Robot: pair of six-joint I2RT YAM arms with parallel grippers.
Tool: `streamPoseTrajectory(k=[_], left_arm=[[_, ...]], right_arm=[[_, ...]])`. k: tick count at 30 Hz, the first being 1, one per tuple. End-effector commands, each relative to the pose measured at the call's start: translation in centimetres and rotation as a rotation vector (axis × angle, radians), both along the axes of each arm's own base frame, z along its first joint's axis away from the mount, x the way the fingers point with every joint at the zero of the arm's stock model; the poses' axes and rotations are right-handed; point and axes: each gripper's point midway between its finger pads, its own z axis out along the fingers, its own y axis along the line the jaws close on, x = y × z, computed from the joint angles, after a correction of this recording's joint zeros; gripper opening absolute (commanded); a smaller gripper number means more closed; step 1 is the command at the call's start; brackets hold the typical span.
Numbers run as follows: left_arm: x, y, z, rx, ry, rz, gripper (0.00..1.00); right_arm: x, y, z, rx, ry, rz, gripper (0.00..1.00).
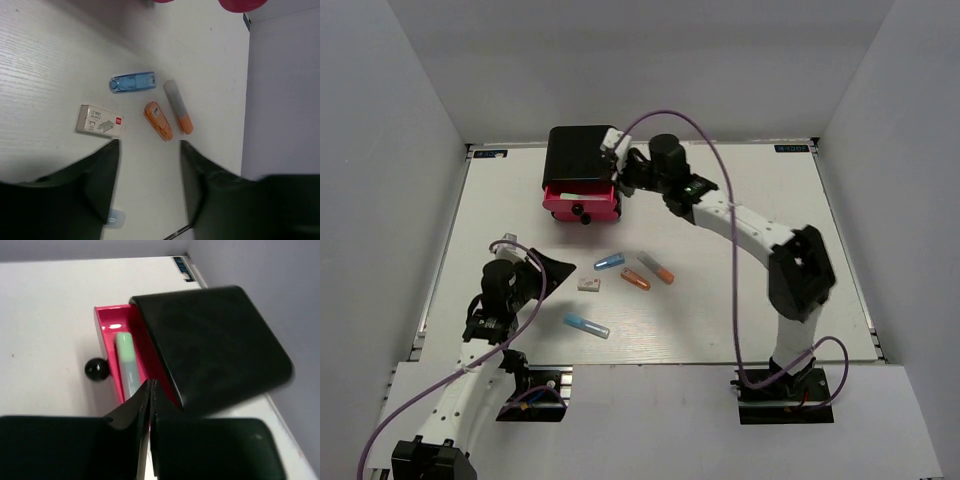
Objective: Sort the stationery into containers
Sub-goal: Place the pen in the drawer, then pick up the pen from the center of the board.
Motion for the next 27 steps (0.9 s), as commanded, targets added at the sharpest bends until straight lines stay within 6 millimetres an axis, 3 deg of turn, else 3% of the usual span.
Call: streamPoseTrajectory(k=[1,2,3,5,6,8,9,11,12,13,16,20,27], left_arm=[[0.0,-0.2,0.6,0.003,-0.002,-0.019,0.53],[-0.3,0.0,-0.1,0.011,0.029,-0.009,0.46],[-0.3,0.1,0.0,0.016,0.036,-0.001,0.34],[-1.0,0.4,-0.7,0.029,0.087,0.012,0.29],[-1.1,0.6,-0.6,0.029,0.106,0.026,0.26],[-1.6,1.0,-0.9,0.034,0.160,0.052,0.27],[-2.4,1.4,-1.4,0.040,0.235,0.080,0.31],[-2.9,1.8,-1.4,0.047,0.314,0.111,0.44],[-4.1,2.2,-2.4,0.050,0.411,0.143,0.52],[-4.6,2.2,-2.8,0.053,0.471,0.150,0.66],[-5.7,2.3,-3.1,0.056,0.601,0.169,0.81],[-6.2,2.3,-4.1,0.084,0.734,0.171,0.81],[-6.3,1.3,-4.8,0.041,0.791,0.147,0.81]], right_arm=[[0.1,-5.3,7.8,0.184,-0.089,-0.240,0.00],[-0.4,-6.4,8.4,0.184,-0.089,-0.257,0.00],[-1.0,-7.3,5.2,0.093,-0.031,-0.259,0.05],[-2.6,-9.1,3.6,0.034,0.003,-0.241,0.14],[-4.4,-10.2,-2.3,-0.102,0.104,-0.208,0.28],[-5.7,-11.6,-3.9,-0.154,0.120,-0.195,0.39],[-7.6,-13.1,-8.4,-0.254,0.225,-0.186,0.49],[-8.7,-14.2,-10.5,-0.301,0.284,-0.192,0.53],[-9.5,-15.1,-12.5,-0.340,0.330,-0.198,0.54],[-9.7,-15.2,-13.0,-0.336,0.358,-0.209,0.54],[-10.0,-15.4,-14.0,-0.338,0.384,-0.221,0.54],[-9.2,-15.2,-14.2,-0.335,0.404,-0.254,0.54],[-8.9,-15.8,-14.6,-0.334,0.399,-0.281,0.54]])
